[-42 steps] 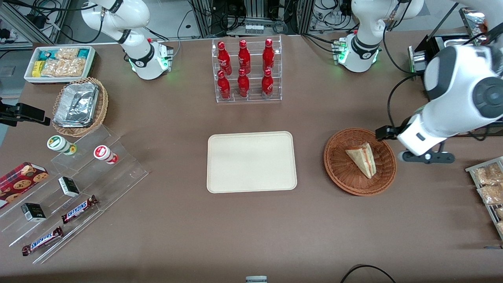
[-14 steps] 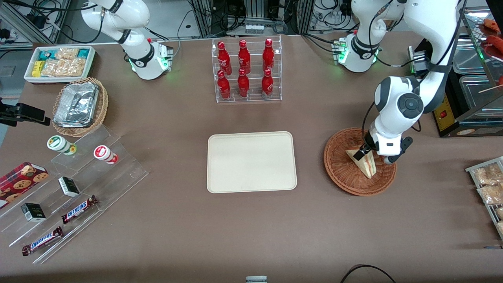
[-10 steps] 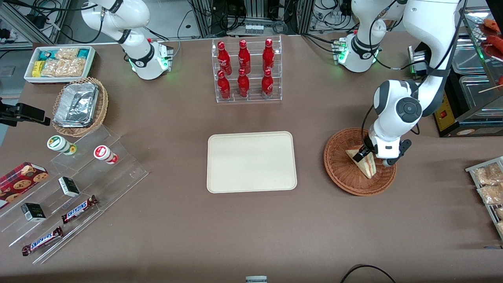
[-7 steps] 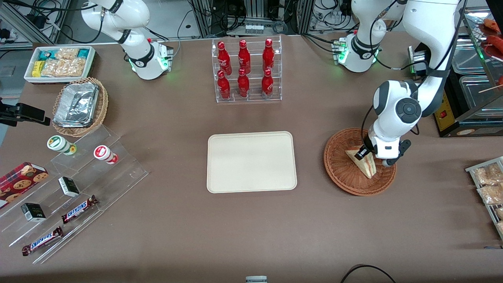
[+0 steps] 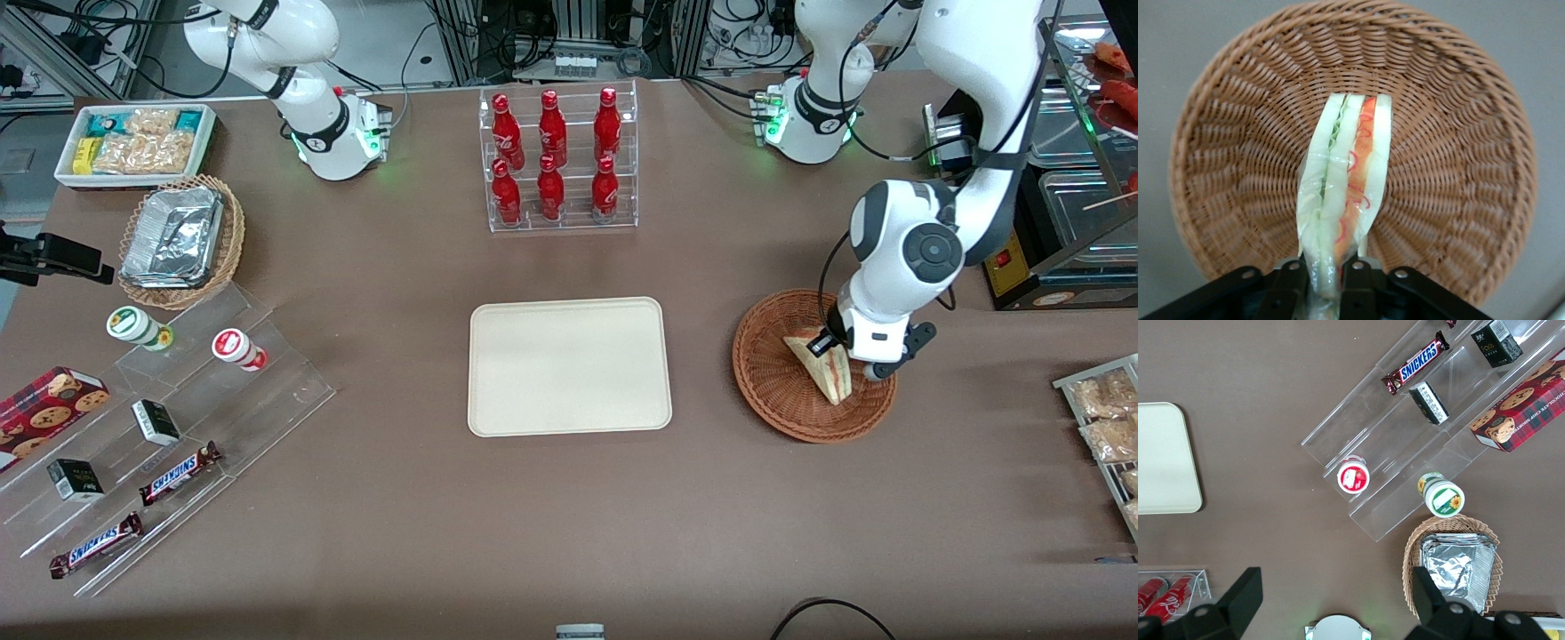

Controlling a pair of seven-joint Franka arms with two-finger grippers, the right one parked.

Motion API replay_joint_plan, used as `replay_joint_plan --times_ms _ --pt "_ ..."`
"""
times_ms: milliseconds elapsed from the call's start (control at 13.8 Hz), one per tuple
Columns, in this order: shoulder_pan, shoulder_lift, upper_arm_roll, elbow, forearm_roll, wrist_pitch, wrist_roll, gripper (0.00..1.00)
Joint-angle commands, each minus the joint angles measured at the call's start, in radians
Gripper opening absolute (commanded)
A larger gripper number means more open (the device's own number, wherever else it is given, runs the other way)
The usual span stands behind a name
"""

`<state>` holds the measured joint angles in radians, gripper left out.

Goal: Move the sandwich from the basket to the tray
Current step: 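Lift the sandwich and carry it over the cream tray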

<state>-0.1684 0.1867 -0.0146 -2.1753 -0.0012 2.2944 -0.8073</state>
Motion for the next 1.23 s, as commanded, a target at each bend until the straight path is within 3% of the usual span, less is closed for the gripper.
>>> replay_joint_plan --times_ms 0,653,1161 --pt "-0.035 0.028 -0.016 0.188 0.01 -0.209 0.007 0.0" --pt "-0.259 0.207 -0.021 0.474 -0.014 -0.293 0.056 0.0" --pt "-0.466 0.425 -0.021 0.705 -0.04 -0.283 -0.14 0.0"
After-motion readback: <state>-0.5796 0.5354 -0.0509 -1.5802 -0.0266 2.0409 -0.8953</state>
